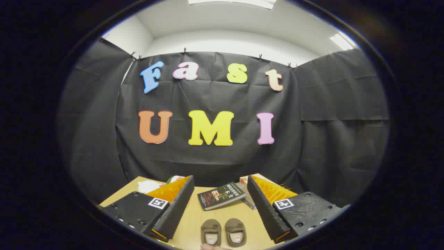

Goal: Open the storage box then place both shoes into the box .Put the left shoe in first, then the right shoe, with the right side of both shoes facing outward in a uniform manner.

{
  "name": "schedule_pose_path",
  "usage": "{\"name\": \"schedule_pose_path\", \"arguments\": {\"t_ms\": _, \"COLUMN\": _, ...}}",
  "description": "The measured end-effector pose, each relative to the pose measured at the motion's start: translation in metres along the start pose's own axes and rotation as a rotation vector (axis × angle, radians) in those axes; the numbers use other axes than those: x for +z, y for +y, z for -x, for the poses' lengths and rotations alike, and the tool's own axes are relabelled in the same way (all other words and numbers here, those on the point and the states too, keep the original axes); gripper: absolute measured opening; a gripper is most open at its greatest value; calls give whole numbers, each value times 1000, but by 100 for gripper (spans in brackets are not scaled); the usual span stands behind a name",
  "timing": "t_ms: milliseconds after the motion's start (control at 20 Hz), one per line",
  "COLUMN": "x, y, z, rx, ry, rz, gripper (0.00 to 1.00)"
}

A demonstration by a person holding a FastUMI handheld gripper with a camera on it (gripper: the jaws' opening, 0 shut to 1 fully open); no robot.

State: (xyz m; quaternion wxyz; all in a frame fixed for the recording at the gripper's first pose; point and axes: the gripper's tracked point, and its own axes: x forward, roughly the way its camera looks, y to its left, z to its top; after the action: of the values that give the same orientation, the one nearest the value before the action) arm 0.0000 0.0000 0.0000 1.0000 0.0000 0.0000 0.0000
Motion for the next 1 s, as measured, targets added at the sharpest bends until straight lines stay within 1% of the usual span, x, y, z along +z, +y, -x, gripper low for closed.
{"name": "schedule_pose_path", "arguments": {"t_ms": 200, "x": -14, "y": -3, "z": -11, "rx": 1, "ry": 21, "rz": -5, "gripper": 95}}
{"name": "schedule_pose_path", "arguments": {"t_ms": 500, "x": -26, "y": -23, "z": -25, "rx": -31, "ry": 49, "rz": -13, "gripper": 95}}
{"name": "schedule_pose_path", "arguments": {"t_ms": 650, "x": -36, "y": -22, "z": -34, "rx": -31, "ry": 73, "rz": -30, "gripper": 95}}
{"name": "schedule_pose_path", "arguments": {"t_ms": 850, "x": -50, "y": -11, "z": -46, "rx": -4, "ry": 105, "rz": -23, "gripper": 95}}
{"name": "schedule_pose_path", "arguments": {"t_ms": 1000, "x": -76, "y": 12, "z": -58, "rx": 44, "ry": 171, "rz": -27, "gripper": 95}}
